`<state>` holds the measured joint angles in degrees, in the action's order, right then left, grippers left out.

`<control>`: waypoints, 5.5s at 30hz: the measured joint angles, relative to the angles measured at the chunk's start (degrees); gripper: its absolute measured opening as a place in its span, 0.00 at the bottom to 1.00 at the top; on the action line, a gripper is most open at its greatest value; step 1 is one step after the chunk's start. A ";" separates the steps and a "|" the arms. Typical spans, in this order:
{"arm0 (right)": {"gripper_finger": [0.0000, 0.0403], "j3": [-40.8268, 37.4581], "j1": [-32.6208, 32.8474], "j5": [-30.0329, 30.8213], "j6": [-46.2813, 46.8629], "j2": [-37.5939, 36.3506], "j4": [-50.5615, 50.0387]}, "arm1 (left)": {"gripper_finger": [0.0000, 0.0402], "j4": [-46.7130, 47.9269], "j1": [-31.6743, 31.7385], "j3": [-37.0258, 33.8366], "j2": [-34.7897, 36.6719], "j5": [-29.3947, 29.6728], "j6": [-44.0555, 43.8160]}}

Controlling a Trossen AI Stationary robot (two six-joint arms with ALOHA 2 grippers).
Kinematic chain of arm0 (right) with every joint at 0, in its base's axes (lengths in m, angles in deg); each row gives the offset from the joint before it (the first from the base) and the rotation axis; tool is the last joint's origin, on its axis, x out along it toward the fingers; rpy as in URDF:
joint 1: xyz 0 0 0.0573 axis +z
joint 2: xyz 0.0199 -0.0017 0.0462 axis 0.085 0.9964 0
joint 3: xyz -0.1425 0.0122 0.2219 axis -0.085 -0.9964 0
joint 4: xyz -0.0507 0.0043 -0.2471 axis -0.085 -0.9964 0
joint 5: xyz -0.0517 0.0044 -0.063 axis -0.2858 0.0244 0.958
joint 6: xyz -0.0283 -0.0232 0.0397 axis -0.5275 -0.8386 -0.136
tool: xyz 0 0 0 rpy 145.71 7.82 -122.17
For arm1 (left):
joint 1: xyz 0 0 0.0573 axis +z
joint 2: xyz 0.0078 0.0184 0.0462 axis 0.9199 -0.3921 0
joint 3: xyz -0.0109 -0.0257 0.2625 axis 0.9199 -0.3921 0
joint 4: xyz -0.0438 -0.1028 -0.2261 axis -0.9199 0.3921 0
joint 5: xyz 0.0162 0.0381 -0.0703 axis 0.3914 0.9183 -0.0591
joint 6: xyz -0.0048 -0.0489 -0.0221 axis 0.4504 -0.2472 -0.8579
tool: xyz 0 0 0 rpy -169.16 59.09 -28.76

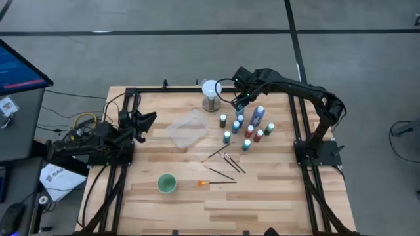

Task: Pick & Place Paint Supplies
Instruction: Put the big light blue bottle into the white bin

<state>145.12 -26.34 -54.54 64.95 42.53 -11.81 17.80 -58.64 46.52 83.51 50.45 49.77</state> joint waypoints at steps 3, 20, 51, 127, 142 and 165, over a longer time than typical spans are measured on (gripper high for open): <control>0.08 0.00 -0.05 0.03 -0.68 0.01 0.14 | 0.18 0.00 0.00 0.00 0.00 0.00 0.00; 0.25 0.00 -0.47 -1.31 -5.87 -2.19 1.10 | 0.18 -0.02 0.00 0.00 0.00 0.72 0.00; 0.65 -0.02 -9.84 -13.91 -42.46 16.14 18.91 | 0.44 0.00 0.00 0.00 -0.05 1.82 -2.19; 0.42 2.84 -7.66 -33.26 -24.20 -12.01 26.19 | 0.47 -8.33 0.05 3.41 -8.82 -0.72 -6.75; 0.44 2.86 3.76 -35.42 -23.93 -10.38 30.22 | 0.68 -8.37 1.19 31.51 -48.21 -13.73 8.31; 0.45 2.89 11.39 -35.73 -24.83 -10.40 36.17 | 0.71 -15.34 11.26 40.98 -57.52 -30.58 10.35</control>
<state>148.01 -14.95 -90.27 40.12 32.13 24.36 2.46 -47.38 87.50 25.99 19.87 60.12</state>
